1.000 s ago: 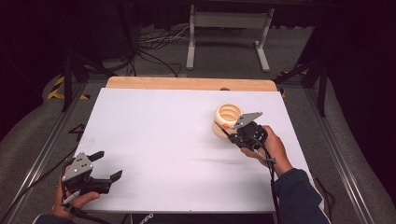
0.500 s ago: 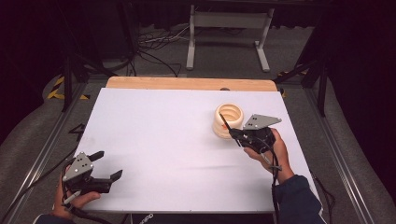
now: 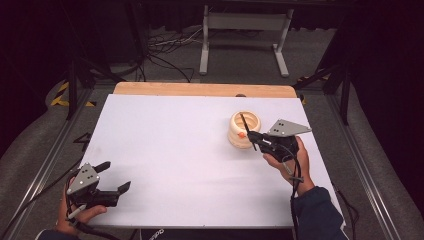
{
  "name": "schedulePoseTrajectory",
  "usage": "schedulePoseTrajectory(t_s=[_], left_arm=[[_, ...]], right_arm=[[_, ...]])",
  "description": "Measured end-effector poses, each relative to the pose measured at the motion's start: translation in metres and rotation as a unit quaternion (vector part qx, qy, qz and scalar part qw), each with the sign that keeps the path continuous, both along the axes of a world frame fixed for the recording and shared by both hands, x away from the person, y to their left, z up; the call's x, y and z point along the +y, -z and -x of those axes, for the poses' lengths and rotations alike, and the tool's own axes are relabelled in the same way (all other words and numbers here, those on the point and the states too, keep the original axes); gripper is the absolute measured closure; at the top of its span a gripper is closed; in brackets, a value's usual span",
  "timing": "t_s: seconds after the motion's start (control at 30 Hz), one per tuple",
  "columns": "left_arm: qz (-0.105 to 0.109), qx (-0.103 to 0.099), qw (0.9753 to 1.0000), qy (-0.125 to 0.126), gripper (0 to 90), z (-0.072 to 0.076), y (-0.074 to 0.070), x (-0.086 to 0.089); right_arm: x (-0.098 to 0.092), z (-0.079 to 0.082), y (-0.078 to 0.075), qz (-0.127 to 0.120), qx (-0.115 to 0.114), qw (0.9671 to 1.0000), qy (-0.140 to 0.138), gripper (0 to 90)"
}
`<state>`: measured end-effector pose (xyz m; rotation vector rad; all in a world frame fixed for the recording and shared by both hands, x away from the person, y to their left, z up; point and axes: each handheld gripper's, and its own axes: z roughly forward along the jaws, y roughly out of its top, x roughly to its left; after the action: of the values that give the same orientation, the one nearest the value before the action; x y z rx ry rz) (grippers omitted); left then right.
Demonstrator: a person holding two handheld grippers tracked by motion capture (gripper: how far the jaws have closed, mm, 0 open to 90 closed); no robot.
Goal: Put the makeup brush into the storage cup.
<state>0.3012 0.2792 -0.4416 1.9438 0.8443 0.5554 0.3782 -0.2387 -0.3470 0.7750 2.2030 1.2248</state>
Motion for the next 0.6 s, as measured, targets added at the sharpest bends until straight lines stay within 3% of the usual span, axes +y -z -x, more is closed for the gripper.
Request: schedulePoseTrajectory(t_s=[0.37, 0.6], left_arm=[[-0.001, -0.003, 1.0000, -0.001, 6.2, 0.001, 0.000, -0.001], [-0.003, -0.001, 1.0000, 0.002, 6.3, 0.000, 0.000, -0.002]], right_arm=[[-0.002, -0.003, -0.018, -0.012, -0.034, 0.9992, 0.019, 84.9], [-0.006, -0.012, -0.017, -0.022, -0.037, 0.9985, 0.033, 84.9]])
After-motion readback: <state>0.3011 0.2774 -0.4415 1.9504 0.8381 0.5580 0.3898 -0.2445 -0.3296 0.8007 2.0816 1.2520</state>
